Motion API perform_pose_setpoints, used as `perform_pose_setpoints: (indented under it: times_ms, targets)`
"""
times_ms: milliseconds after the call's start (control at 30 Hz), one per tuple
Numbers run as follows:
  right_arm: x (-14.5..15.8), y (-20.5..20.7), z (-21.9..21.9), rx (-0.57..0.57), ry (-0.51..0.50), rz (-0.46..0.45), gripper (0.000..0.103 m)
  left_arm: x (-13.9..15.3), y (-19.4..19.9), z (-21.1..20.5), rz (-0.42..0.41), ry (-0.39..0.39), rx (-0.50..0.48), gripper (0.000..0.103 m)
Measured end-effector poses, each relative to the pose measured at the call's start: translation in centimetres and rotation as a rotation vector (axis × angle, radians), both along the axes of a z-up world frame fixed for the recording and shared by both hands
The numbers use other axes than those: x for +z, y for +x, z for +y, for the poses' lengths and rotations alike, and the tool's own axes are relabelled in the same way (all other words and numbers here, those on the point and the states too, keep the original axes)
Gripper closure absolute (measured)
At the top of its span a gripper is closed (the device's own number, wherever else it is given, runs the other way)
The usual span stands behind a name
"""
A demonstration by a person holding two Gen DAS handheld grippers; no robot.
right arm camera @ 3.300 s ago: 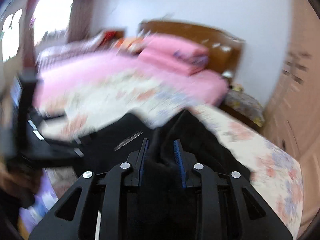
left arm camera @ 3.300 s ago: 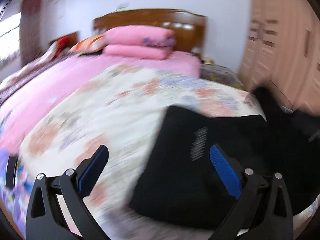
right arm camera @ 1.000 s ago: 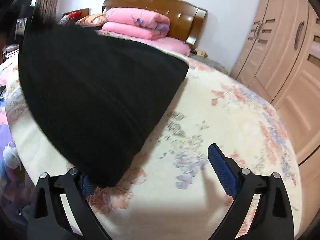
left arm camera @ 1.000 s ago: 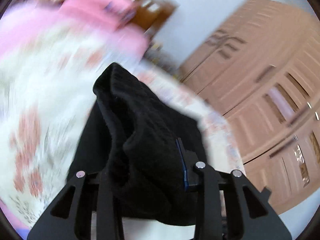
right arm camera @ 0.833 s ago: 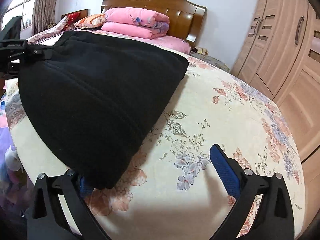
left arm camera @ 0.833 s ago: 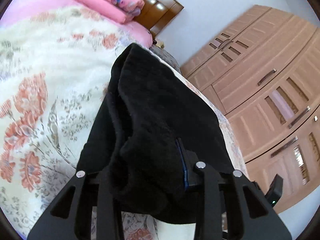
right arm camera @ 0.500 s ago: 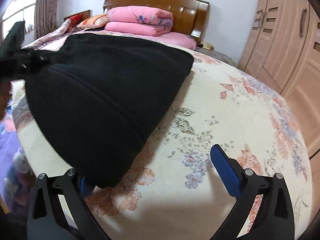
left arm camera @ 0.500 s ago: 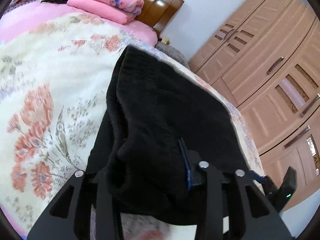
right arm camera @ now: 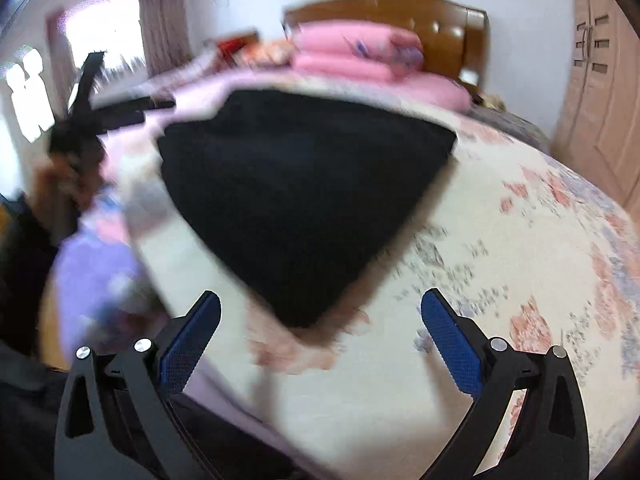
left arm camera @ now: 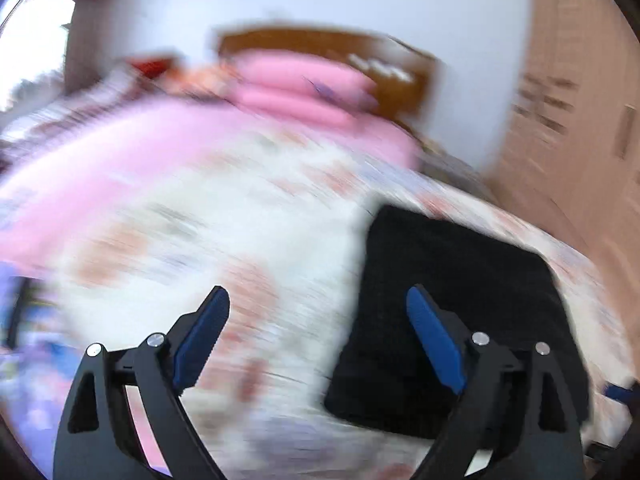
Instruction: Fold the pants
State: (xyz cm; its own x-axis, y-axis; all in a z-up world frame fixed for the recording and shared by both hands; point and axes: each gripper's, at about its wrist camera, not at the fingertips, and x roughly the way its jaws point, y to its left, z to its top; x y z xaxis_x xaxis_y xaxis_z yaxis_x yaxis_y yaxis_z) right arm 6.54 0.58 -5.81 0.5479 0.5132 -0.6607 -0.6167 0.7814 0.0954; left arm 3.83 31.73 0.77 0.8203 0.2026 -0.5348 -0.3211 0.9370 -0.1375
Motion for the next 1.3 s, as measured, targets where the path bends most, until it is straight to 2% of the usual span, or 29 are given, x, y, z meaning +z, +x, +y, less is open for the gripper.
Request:
perform_pose_setpoints:
  times_ms: [67, 133, 167, 233, 333, 400, 433, 467, 567, 733, 900, 967, 1000, 1067, 1133, 1167, 1200, 1233, 1300]
  targets:
    - [1.2, 0.4, -1.3, 0.053, 0.173, 0.036, 0.006, 1.6, -1.1, -1.1, -0.051, -0.014, -0.088, 0.014]
    - [1.5, 1.0, -1.4, 0.089, 0.279, 0.071, 0.006, 2.6, -1.2, -3.8, -0.066, -0.026, -0.243, 0.013]
    - [1.5, 1.2, -0.8, 0.116, 0.303, 0.081, 0.006, 2.5, -0.6, -5.4, -0.055, -0.028, -0.325, 0.013]
    - [1.3, 1.3, 0.7, 0.162, 0.296, 0.075, 0.006, 1.3, 1.0, -7.4, -0.012, -0.031, -0.386, 0.013]
    - [-0.3, 1.0, 3.3, 0.237, 0.240, 0.102, 0.006, -1.7, 3.4, -8.1, 0.084, -0.048, -0.398, 0.013]
    - [-1.9, 0.8, 4.4, 0.253, 0.183, 0.131, 0.005, -3.5, 3.4, -8.3, 0.122, 0.058, -0.356, 0.013]
    - [-2.2, 0.7, 4.3, 0.263, 0.191, 0.129, 0.005, -4.1, 3.2, -8.6, 0.133, 0.121, -0.349, 0.011]
    - [-2.2, 0.8, 4.1, 0.266, 0.211, 0.140, 0.005, -4.3, 3.2, -8.6, 0.141, 0.141, -0.339, 0.010]
    - [-2.3, 1.1, 3.8, 0.280, 0.239, 0.172, 0.005, -4.5, 3.3, -7.4, 0.144, 0.094, -0.333, 0.009]
    - [-2.7, 0.7, 3.9, 0.285, 0.244, 0.183, 0.005, -4.9, 3.5, -7.8, 0.129, 0.114, -0.313, 0.008]
    - [-2.3, 0.8, 3.9, 0.276, 0.243, 0.197, 0.005, -4.2, 2.7, -8.4, 0.152, 0.125, -0.305, 0.008]
    - [-1.4, 0.2, 3.9, 0.289, 0.194, 0.218, 0.005, -3.2, 2.4, -8.9, 0.192, 0.178, -0.284, 0.008]
    - [-0.7, 0.0, 3.8, 0.315, 0.176, 0.222, 0.006, -1.9, 1.9, -9.3, 0.185, 0.206, -0.280, 0.009]
    - [1.3, -0.2, 3.3, 0.353, 0.151, 0.145, 0.006, 0.5, 1.1, -9.8, 0.112, 0.193, -0.326, 0.009]
    - [3.7, 1.6, 2.2, 0.332, 0.198, 0.052, 0.006, 2.9, 1.4, -10.4, 0.044, 0.151, -0.388, 0.006]
    - [4.5, 3.5, 1.6, 0.313, 0.247, 0.060, 0.006, 3.6, 1.9, -10.6, 0.024, 0.133, -0.414, 0.005]
    - [4.8, 5.1, 1.1, 0.300, 0.288, 0.078, 0.006, 3.7, 2.8, -10.9, 0.017, 0.114, -0.438, 0.004]
    - [4.9, 7.8, 0.6, 0.278, 0.355, 0.125, 0.006, 3.3, 4.2, -11.3, 0.036, 0.082, -0.470, 0.004]
    - [4.4, 11.9, 0.1, 0.224, 0.427, 0.201, 0.006, 1.5, 6.5, -11.7, 0.099, 0.040, -0.486, 0.004]
